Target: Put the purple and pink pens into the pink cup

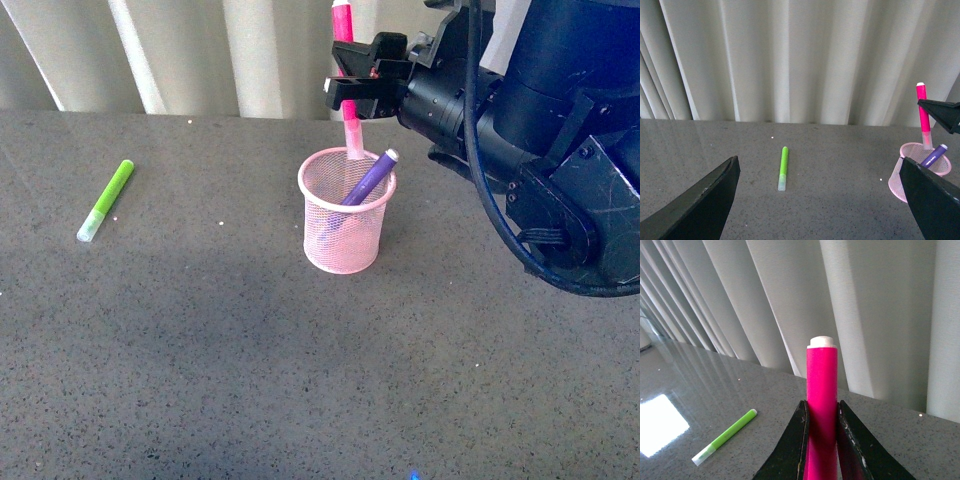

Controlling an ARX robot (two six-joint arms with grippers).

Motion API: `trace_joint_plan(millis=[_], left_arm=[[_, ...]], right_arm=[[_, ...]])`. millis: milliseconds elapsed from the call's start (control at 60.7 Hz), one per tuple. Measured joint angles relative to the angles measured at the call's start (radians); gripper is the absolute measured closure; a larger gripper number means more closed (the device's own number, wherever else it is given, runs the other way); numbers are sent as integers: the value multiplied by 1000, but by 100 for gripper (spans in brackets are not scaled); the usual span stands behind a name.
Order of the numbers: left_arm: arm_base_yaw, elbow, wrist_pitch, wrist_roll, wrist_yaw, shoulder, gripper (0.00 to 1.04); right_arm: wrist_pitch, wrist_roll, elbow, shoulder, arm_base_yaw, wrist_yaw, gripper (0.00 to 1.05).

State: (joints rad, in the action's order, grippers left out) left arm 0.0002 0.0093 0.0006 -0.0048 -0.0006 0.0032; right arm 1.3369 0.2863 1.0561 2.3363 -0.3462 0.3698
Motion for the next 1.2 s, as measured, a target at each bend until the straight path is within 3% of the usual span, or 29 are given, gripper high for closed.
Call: trace_joint_plan(millis=[165,642,922,1202], left_arm=[[0,0,0,0,0,0,7],[0,0,0,0,0,0,7],[0,0,0,0,0,0,7],[0,0,0,0,0,0,7]], right_arm=[[0,-1,0,0,1,0,91],[1,11,0,0,14,-2,6],[8,23,-14,-23,48,-44,7],[-92,-55,-91,-277,240,-232,7]])
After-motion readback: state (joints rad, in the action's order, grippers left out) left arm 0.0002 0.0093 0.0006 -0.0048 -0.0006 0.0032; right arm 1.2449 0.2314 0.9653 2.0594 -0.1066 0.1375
